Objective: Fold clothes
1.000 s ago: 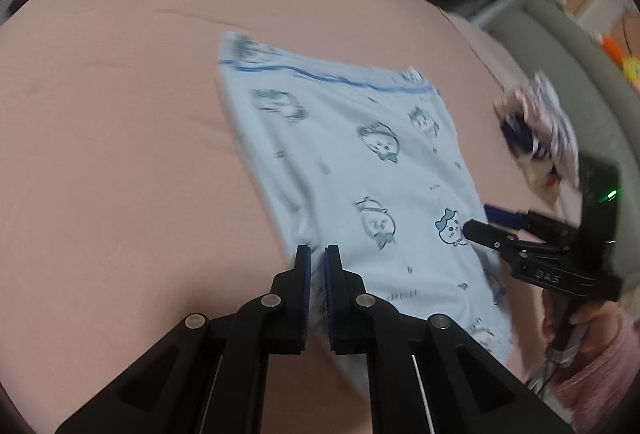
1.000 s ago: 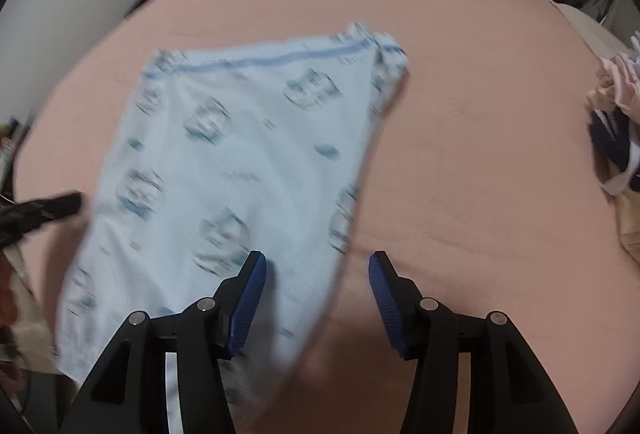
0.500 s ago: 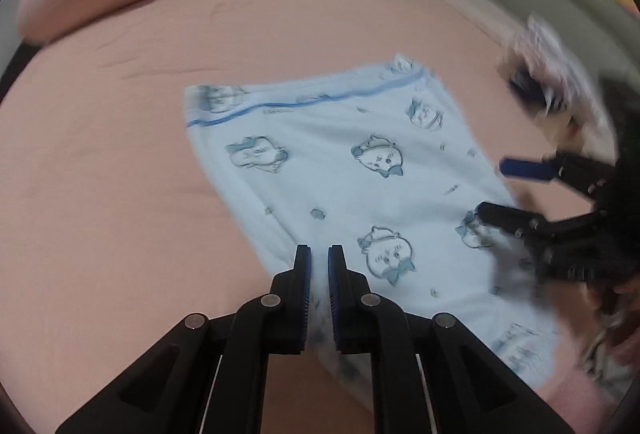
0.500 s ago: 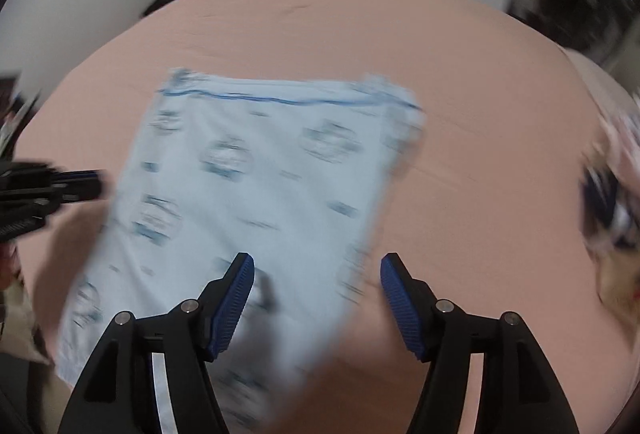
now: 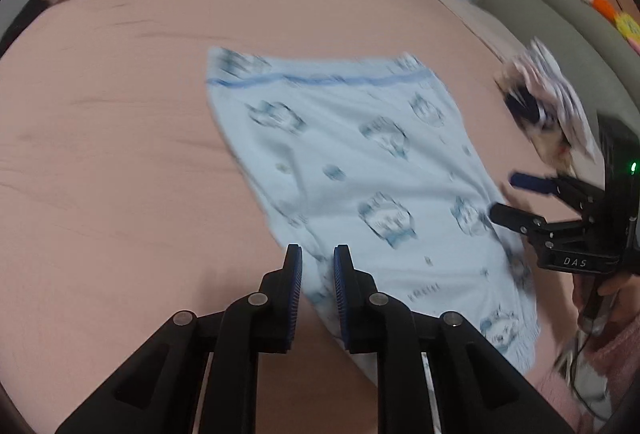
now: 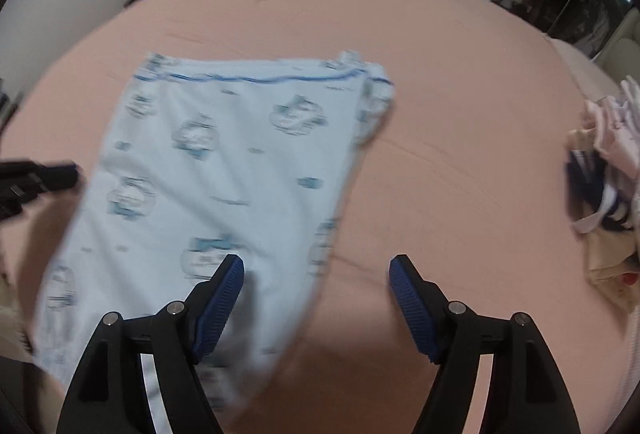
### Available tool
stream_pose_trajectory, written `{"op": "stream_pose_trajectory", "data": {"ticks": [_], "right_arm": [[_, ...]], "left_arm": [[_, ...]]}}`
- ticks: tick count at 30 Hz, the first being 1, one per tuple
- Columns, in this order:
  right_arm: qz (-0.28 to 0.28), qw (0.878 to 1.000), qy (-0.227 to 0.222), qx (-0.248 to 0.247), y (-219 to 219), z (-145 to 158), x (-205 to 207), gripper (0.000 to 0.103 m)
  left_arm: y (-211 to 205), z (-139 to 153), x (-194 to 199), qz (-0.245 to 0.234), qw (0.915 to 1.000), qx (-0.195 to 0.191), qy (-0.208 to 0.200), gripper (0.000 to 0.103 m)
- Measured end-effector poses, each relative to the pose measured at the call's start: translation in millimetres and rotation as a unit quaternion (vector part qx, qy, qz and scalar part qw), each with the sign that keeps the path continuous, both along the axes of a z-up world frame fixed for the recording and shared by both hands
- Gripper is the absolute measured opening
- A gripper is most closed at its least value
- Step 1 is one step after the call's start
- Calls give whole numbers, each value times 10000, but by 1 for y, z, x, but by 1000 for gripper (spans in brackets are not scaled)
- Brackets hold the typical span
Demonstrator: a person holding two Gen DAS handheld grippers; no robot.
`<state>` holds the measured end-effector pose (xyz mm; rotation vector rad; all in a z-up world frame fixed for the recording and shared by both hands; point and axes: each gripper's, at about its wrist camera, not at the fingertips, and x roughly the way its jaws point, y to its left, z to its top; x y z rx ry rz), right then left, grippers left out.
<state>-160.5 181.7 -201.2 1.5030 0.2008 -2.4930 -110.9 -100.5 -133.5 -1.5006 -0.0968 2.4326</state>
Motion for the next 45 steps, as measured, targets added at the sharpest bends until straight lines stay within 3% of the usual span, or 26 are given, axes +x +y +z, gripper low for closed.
{"op": "stream_pose_trajectory", "data": {"ticks": [3, 6, 13, 17, 22, 25, 29, 32, 34, 40, 45], "right_arm": [[93, 9993, -154, 317, -6, -15, 19, 74], [-114, 9996, -257, -33, 9, -24, 24, 75], [-123, 9994, -331, 65, 10, -26, 31, 78], [-131, 9994, -305, 53, 13, -26, 37, 78], [-138, 9995, -287, 6, 17, -27, 45, 78], [-163, 9994, -303, -16, 20, -28, 49, 80], [-171, 9995, -280, -11, 23, -28, 56, 80], [-177, 9995, -274, -29, 26, -29, 61, 80], [-189, 9995, -264, -27, 27, -29, 65, 80], [-206, 9995, -237, -42, 32, -30, 76, 81], [-180, 9991, -373, 123, 39, -29, 81, 81]], "left_arm": [[7, -4, 6, -151, 9998, -134, -60, 14], [16, -8, 11, -287, 9992, -259, -120, 14], [40, -13, 19, -780, 9961, -399, -121, 14], [39, -12, 14, -667, 9977, -78, -109, 13], [43, -6, 13, -724, 9972, -181, -15, 13], [43, -14, 7, -631, 9978, -82, -171, 13], [27, -17, 6, -90, 9979, 424, -473, 13], [12, -17, 17, 356, 9933, 836, -716, 13], [13, -15, 20, 346, 9924, 937, -714, 6], [18, -1, 27, 217, 9979, 511, -324, 1], [-11, -10, 37, 476, 9970, 366, -481, 1]]}}
